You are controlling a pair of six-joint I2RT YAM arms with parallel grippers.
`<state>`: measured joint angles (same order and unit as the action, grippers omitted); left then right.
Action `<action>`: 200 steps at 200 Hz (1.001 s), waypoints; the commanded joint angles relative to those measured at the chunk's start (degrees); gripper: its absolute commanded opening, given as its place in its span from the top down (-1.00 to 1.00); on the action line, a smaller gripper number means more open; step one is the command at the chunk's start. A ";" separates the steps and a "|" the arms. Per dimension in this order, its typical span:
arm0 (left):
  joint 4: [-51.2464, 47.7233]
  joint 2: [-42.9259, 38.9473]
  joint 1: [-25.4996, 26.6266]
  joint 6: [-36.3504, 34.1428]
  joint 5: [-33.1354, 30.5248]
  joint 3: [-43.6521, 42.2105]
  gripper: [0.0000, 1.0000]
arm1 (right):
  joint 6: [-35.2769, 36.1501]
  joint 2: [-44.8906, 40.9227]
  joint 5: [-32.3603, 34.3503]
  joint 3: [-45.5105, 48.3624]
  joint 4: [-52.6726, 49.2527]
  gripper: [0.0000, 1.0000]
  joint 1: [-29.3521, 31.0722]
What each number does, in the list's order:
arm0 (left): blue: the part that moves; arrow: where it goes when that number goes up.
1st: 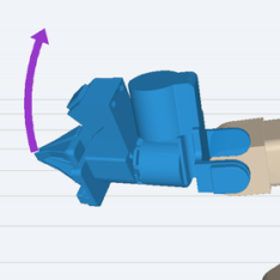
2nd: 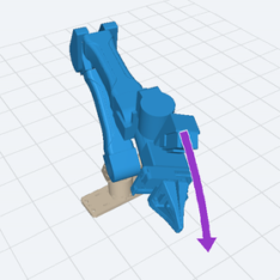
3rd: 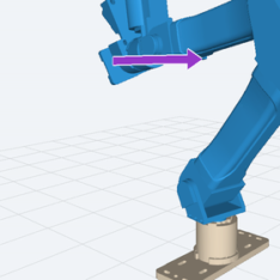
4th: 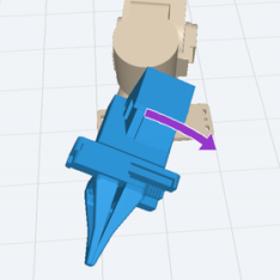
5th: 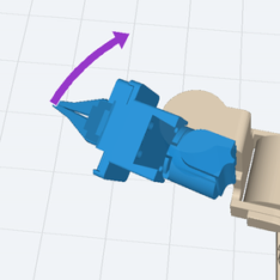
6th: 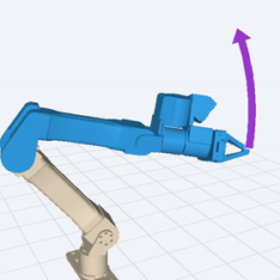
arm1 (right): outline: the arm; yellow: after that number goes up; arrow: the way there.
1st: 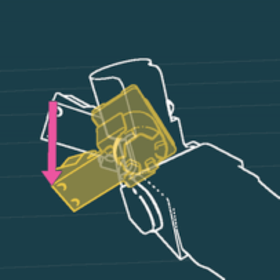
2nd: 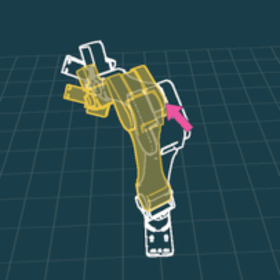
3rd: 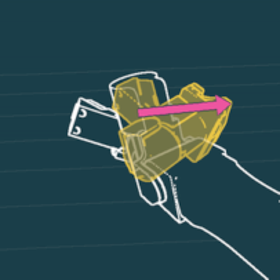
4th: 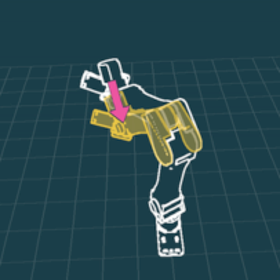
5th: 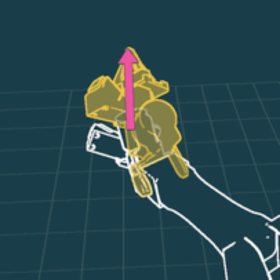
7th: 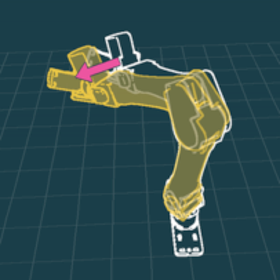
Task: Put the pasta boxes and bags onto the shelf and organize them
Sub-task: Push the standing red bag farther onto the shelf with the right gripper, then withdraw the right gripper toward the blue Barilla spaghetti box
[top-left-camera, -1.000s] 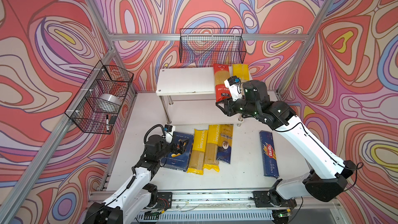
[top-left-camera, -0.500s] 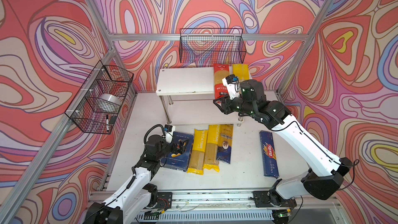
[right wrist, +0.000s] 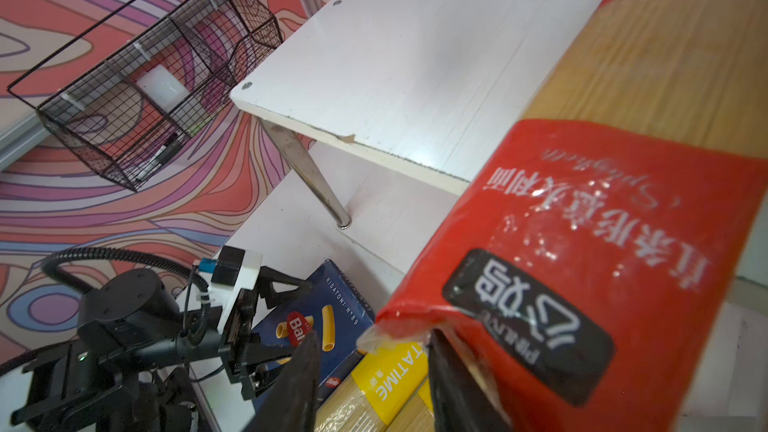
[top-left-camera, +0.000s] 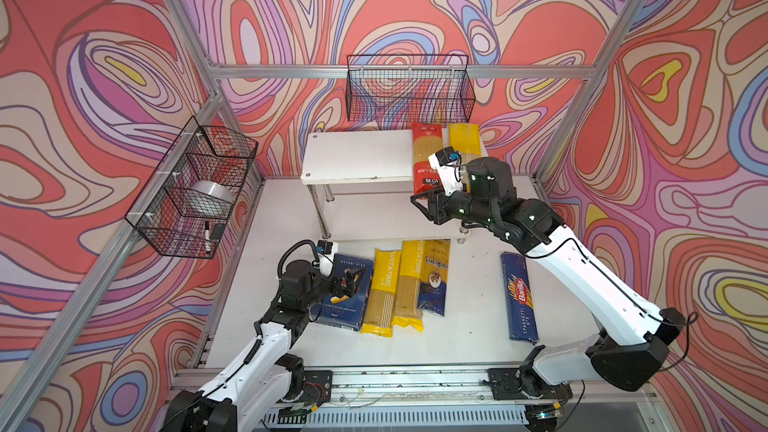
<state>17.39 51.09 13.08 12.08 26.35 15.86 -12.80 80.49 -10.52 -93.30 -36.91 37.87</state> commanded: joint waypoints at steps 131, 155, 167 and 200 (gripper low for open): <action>1.16 0.26 0.19 -0.21 -0.16 0.40 -1.00 | -1.97 -15.47 -2.25 15.28 1.12 0.09 0.10; 0.90 0.63 0.15 -0.03 -0.72 0.58 -1.00 | -4.45 -18.94 1.88 20.75 1.38 0.08 0.13; 0.85 0.85 0.11 -0.03 -0.50 0.75 -1.00 | -6.31 -20.32 3.79 23.69 1.14 0.08 0.10; 0.92 1.11 0.18 -0.04 -0.50 0.84 -1.00 | -17.21 -24.14 10.03 34.24 2.78 0.00 0.11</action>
<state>17.37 51.92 13.08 12.10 26.04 15.86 -20.75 58.15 -7.16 -65.28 -35.03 37.87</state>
